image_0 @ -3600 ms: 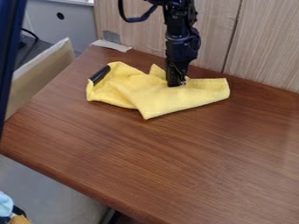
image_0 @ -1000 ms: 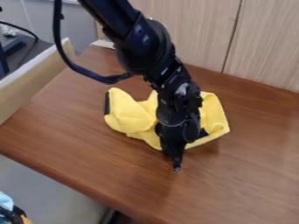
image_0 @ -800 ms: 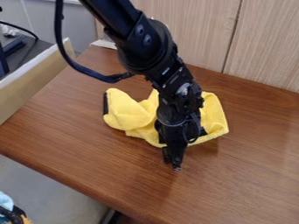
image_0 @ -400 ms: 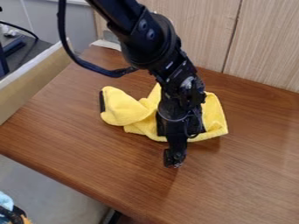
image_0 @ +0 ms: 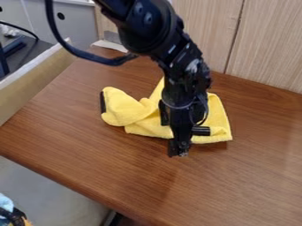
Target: Move the cloth to the middle of the table
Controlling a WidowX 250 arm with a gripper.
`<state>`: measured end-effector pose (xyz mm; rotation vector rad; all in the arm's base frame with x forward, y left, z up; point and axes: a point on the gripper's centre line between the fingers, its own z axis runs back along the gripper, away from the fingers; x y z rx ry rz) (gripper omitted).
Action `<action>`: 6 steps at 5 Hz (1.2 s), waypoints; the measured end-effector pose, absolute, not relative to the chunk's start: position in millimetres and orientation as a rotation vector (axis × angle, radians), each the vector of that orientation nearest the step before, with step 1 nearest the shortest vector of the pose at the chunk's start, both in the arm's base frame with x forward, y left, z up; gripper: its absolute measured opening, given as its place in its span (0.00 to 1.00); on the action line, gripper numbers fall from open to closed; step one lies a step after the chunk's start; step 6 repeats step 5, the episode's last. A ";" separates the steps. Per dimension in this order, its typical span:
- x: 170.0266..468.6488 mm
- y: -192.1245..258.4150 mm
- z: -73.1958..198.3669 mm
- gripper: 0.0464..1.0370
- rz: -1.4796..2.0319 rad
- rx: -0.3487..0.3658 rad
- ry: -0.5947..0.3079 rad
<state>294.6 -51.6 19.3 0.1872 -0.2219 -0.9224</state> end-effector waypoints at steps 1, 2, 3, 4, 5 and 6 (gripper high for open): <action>295.2 -51.9 41.1 0.96 -0.916 0.202 -0.255; 294.5 -53.2 57.9 0.96 -0.907 0.217 -0.288; 296.3 -53.3 68.2 0.96 -0.909 0.230 -0.321; 296.3 -54.2 69.0 0.96 -0.923 0.228 -0.325; 296.3 -54.2 69.0 0.96 -0.925 0.228 -0.325; 296.3 -54.2 69.0 0.96 -0.925 0.228 -0.325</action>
